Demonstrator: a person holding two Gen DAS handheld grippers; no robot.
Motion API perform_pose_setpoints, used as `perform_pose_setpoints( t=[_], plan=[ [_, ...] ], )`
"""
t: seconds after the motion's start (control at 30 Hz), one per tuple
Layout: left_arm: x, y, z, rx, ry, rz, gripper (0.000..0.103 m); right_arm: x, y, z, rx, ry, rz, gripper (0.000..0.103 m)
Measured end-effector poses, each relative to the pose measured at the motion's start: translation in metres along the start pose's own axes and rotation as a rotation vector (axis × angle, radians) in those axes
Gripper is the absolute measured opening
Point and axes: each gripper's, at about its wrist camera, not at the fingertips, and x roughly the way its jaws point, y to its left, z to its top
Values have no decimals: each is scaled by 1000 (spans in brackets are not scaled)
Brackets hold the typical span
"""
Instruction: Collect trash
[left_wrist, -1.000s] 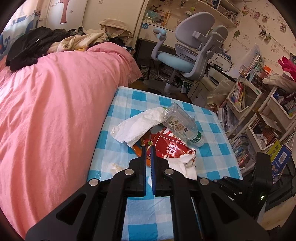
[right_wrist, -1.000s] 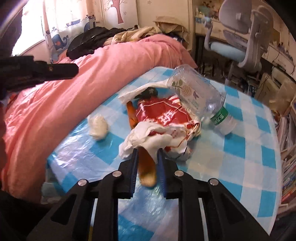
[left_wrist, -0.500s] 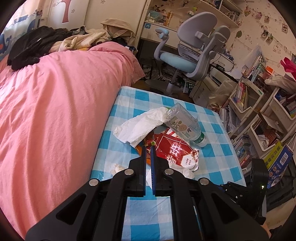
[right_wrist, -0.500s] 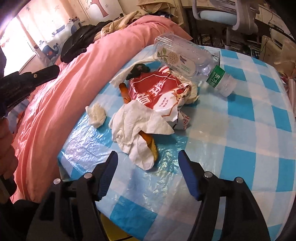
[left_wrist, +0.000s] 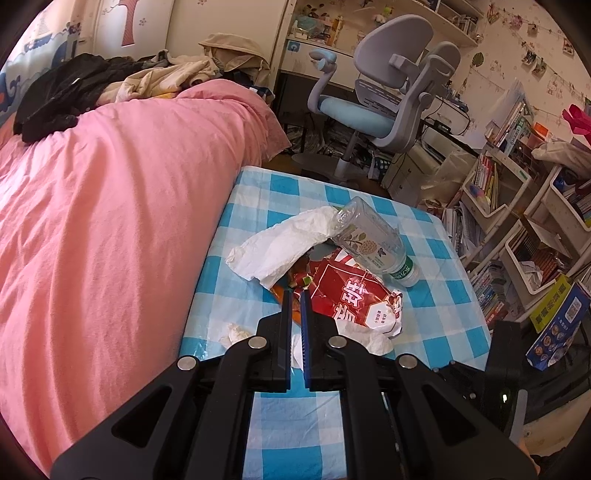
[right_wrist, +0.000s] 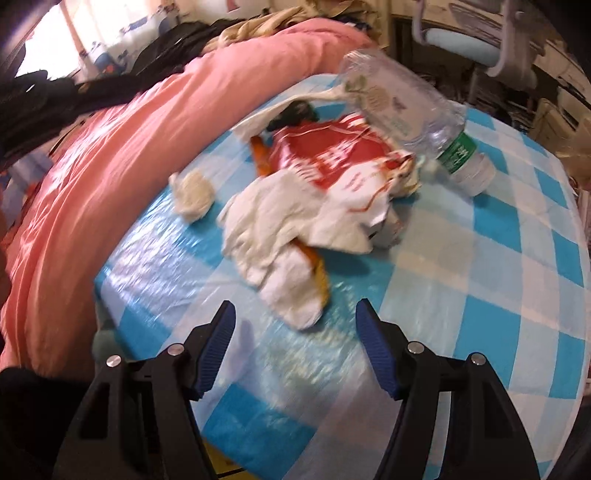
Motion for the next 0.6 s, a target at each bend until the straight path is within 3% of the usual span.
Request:
perform_pose_setpoints(
  t=[0.33, 0.47, 0.6],
  plan=[
    [-6, 18, 5, -39, -23, 11, 3, -6, 18, 12, -55, -121, -8, 66],
    [-12, 39, 9, -100, -39, 22, 3, -20, 44, 18, -118, -207, 85, 66],
    [-16, 55, 10, -138, -45, 29, 3, -7, 80, 27, -213, -189, 109, 66]
  ],
)
